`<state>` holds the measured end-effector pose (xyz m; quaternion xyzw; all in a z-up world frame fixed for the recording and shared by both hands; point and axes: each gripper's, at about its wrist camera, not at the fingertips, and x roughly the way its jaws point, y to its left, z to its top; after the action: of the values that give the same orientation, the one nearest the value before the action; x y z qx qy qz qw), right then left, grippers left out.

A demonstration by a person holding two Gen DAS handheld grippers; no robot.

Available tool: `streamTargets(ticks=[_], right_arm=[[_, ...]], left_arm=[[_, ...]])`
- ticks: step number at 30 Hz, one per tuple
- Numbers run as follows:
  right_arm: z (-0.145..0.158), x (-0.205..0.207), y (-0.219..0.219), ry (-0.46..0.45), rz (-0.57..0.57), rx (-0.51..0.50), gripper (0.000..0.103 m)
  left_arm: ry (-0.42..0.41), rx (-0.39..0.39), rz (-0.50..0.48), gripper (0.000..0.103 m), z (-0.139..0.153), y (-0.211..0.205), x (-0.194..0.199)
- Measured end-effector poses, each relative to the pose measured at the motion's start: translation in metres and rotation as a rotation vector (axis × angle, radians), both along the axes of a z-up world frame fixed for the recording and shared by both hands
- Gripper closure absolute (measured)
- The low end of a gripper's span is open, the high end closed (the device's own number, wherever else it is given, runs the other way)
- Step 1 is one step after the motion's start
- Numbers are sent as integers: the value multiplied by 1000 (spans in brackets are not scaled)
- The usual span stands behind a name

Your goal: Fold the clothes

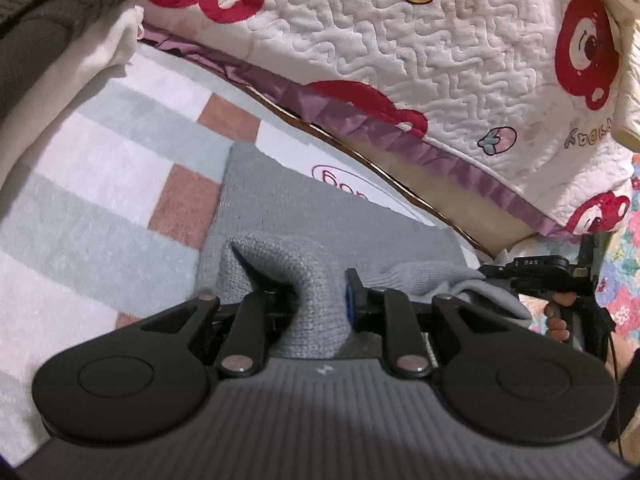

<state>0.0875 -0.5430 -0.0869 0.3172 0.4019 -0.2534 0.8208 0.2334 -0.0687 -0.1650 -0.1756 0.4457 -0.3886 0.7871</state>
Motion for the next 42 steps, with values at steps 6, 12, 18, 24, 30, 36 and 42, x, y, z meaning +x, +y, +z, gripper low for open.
streamTargets(ticks=[6,12,18,24,30,36,42], right_arm=[[7,15,-4,-19,22,-78,91],[-3,20,-10,0,52,-63,80],[25,-25,-15,-216,-68,28,60],[46,-67,4,-286,-30,-23,59],[28,-96,28,-294,72,-1,59],[16,-101,56,-271,219,8,59],[8,-89,85,-135,468,-27,54]], left_arm=[[75,-12,48,84,-22,-2,25],[181,-88,65,77,-32,9,33],[144,-84,95,49,-13,35,15],[-12,-34,36,48,18,42,-9],[-275,150,-222,36,40,-20,-56],[-459,225,-343,34,52,-52,-97],[-596,175,-323,27,82,-28,-105]])
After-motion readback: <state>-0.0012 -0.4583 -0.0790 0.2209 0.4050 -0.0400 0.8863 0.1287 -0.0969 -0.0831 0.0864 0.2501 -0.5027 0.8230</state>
